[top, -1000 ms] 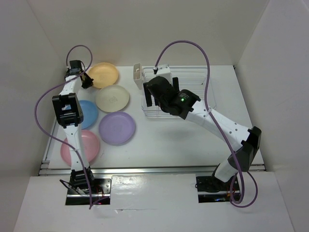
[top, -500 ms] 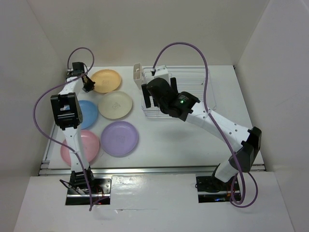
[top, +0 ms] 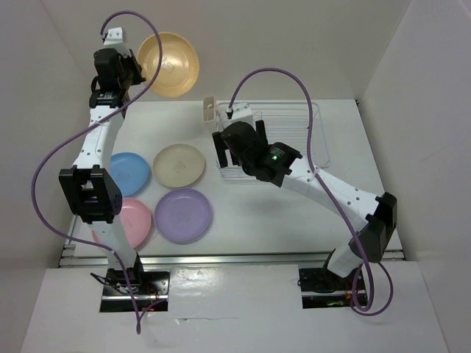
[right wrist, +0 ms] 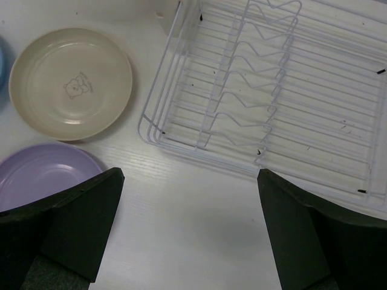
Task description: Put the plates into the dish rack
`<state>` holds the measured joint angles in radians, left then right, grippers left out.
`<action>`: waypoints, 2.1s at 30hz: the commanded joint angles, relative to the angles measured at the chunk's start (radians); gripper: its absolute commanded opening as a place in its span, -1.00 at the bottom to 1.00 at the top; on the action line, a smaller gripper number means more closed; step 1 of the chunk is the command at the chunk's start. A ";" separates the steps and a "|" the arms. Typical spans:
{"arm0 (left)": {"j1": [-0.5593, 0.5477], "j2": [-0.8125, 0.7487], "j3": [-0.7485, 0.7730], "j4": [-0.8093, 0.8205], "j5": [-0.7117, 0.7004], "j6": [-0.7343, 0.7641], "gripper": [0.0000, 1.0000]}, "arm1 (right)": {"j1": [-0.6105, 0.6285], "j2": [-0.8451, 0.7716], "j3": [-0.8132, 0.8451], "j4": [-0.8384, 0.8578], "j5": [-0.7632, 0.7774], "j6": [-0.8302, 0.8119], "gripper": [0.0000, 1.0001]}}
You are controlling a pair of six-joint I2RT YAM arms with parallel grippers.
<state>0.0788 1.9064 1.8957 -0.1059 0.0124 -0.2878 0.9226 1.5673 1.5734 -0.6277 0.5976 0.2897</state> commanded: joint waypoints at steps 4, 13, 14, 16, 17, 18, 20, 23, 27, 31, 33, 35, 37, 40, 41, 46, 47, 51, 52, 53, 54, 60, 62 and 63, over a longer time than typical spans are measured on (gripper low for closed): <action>-0.124 0.025 0.166 0.116 -0.035 0.350 -1.00 | 0.010 -0.056 -0.016 0.031 0.057 -0.009 1.00; -0.352 -0.106 -0.355 1.050 -0.048 0.921 -1.00 | 0.010 -0.170 -0.076 0.083 0.114 -0.090 1.00; -0.365 -0.106 -0.368 1.080 -0.020 0.962 -1.00 | 0.010 -0.170 -0.076 0.083 0.114 -0.090 1.00; -0.385 -0.148 -0.418 1.051 0.105 1.001 -1.00 | 0.010 -0.179 -0.089 0.083 0.114 -0.078 1.00; -0.405 -0.161 -0.419 0.984 0.247 1.079 -1.00 | 0.010 -0.179 -0.089 0.074 0.114 -0.057 1.00; -0.415 -0.171 -0.437 0.951 0.291 1.095 -1.00 | 0.010 -0.179 -0.089 0.074 0.114 -0.057 1.00; -0.427 -0.171 -0.478 1.000 0.305 1.022 -1.00 | 0.010 -0.179 -0.099 0.074 0.114 -0.046 1.00; -0.427 -0.136 -0.462 0.973 0.354 1.018 -1.00 | 0.010 -0.179 -0.089 0.063 0.102 -0.037 1.00; -0.427 -0.081 -0.409 0.911 0.441 1.027 -1.00 | 0.010 -0.159 -0.089 0.039 0.093 -0.037 1.00; -0.438 -0.026 -0.368 0.879 0.526 1.062 -1.00 | 0.010 -0.159 -0.079 0.020 0.084 -0.037 1.00; -0.465 -0.001 -0.354 0.879 0.499 1.101 -1.00 | 0.010 -0.159 -0.059 -0.012 0.084 -0.037 1.00; -0.465 0.040 -0.314 0.861 0.489 1.134 -1.00 | 0.010 -0.168 -0.044 -0.038 0.084 -0.037 1.00; -0.476 0.071 -0.281 0.874 0.451 1.148 -1.00 | 0.010 -0.179 -0.035 -0.075 0.111 -0.023 1.00; -0.476 0.129 -0.245 0.884 0.416 1.148 -1.00 | 0.010 -0.205 -0.047 -0.112 0.126 0.002 1.00; -0.476 0.141 -0.236 0.884 0.416 1.138 -1.00 | 0.010 -0.205 -0.059 -0.112 0.126 0.012 1.00; -0.476 0.209 -0.205 0.907 0.313 1.125 -1.00 | 0.010 -0.181 -0.053 -0.112 0.116 0.012 1.00; -0.476 0.224 -0.205 0.907 0.298 1.125 -1.00 | 0.010 -0.168 -0.038 -0.103 0.116 0.003 1.00; -0.476 0.264 -0.191 0.907 0.297 1.135 -1.00 | 0.010 -0.104 -0.003 -0.092 0.116 -0.006 1.00; -0.476 0.273 -0.178 0.907 0.297 1.147 -1.00 | 0.010 -0.084 0.008 -0.083 0.116 -0.006 1.00; -0.476 0.273 -0.169 0.907 0.297 1.147 -1.00 | 0.010 -0.075 0.008 -0.083 0.116 -0.017 1.00; -0.476 0.289 -0.152 0.907 0.285 1.147 -1.00 | 0.010 -0.075 0.017 -0.073 0.102 -0.017 1.00; -0.476 0.313 -0.100 0.891 0.294 1.136 -1.00 | 0.010 -0.050 0.017 -0.052 0.090 -0.038 1.00; -0.476 0.313 -0.099 0.891 0.304 1.136 -1.00 | 0.010 -0.050 0.017 -0.041 0.100 -0.038 1.00; -0.476 0.313 -0.099 0.891 0.313 1.136 -1.00 | 0.010 -0.050 0.007 -0.041 0.100 -0.038 1.00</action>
<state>-0.3862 2.2185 1.7454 0.7059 0.3141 0.8059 0.9245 1.5208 1.5345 -0.7624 0.7216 0.2630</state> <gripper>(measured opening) 0.018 1.000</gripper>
